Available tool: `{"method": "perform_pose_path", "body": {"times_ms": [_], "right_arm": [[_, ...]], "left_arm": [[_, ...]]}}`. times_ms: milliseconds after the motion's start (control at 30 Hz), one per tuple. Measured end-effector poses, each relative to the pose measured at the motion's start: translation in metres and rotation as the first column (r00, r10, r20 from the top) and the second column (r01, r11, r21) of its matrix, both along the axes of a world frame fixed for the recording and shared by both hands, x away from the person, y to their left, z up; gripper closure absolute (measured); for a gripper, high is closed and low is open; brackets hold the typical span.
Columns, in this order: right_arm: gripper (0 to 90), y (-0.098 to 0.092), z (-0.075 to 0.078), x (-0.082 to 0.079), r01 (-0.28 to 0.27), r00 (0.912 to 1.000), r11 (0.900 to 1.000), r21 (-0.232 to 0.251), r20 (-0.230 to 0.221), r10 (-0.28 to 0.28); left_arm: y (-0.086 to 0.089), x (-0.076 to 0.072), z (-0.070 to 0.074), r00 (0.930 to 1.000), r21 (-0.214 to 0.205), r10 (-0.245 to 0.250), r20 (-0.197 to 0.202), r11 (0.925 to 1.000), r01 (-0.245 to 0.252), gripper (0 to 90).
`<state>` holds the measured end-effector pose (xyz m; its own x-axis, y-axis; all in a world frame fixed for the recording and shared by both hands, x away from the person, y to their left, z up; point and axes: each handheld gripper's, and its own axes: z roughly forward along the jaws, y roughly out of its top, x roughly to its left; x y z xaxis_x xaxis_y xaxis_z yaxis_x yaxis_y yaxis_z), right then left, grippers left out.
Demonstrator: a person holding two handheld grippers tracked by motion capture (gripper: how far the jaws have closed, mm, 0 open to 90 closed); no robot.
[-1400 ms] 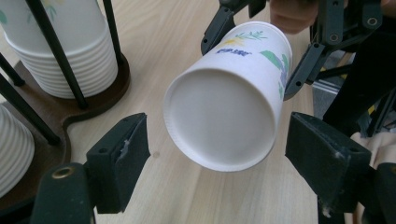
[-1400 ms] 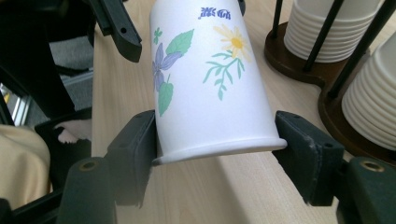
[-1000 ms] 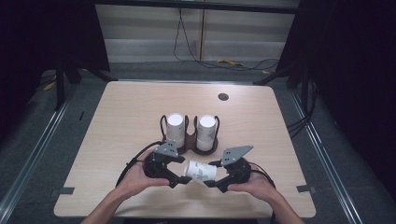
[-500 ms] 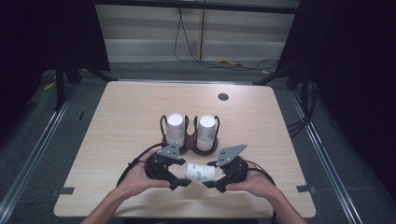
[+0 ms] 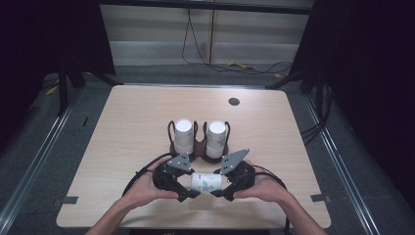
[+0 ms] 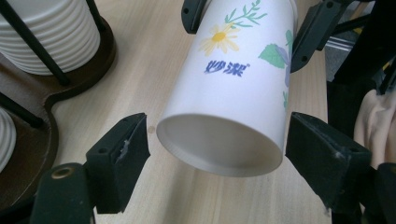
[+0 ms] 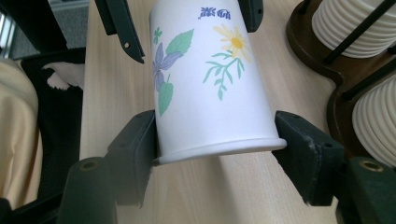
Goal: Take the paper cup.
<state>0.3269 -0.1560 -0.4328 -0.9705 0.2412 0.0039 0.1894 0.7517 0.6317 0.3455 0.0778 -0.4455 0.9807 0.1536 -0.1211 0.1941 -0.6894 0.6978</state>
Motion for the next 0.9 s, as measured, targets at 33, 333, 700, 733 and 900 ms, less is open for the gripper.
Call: {"method": "perform_pose_path", "body": {"times_ms": [33, 333, 700, 733, 900], "right_arm": [[32.4, 0.001, 0.0, 0.0, -0.003, 1.0, 1.0, 0.0, -0.004, 0.003], [32.2, 0.006, -0.005, 0.001, -0.007, 1.0, 0.9996, -0.028, 0.0, 0.007], [32.1, 0.015, -0.002, 0.001, -0.043, 0.9989, 0.9977, -0.052, 0.014, 0.044], [32.1, 0.015, -0.002, 0.001, -0.043, 0.9989, 0.9977, -0.052, 0.014, 0.044], [32.1, 0.019, -0.003, 0.0, -0.061, 0.998, 0.9967, -0.055, 0.017, 0.062]], "left_arm": [[0.0, 0.0, 0.0, 1.0, -0.004, -0.002, 0.003, 1.0, 0.002, 21.3], [-0.002, -0.002, -0.001, 0.9999, 0.005, 0.002, 0.01, 1.0, -0.002, 21.3], [-0.007, -0.006, -0.002, 0.9982, 0.047, -0.033, 0.051, 0.9984, 0.031, 24.4], [-0.007, -0.006, -0.002, 0.9982, 0.047, -0.033, 0.051, 0.9984, 0.031, 24.4], [-0.009, -0.008, -0.005, 0.9968, 0.077, -0.039, 0.069, 0.9964, 0.033, 25.2]]}}
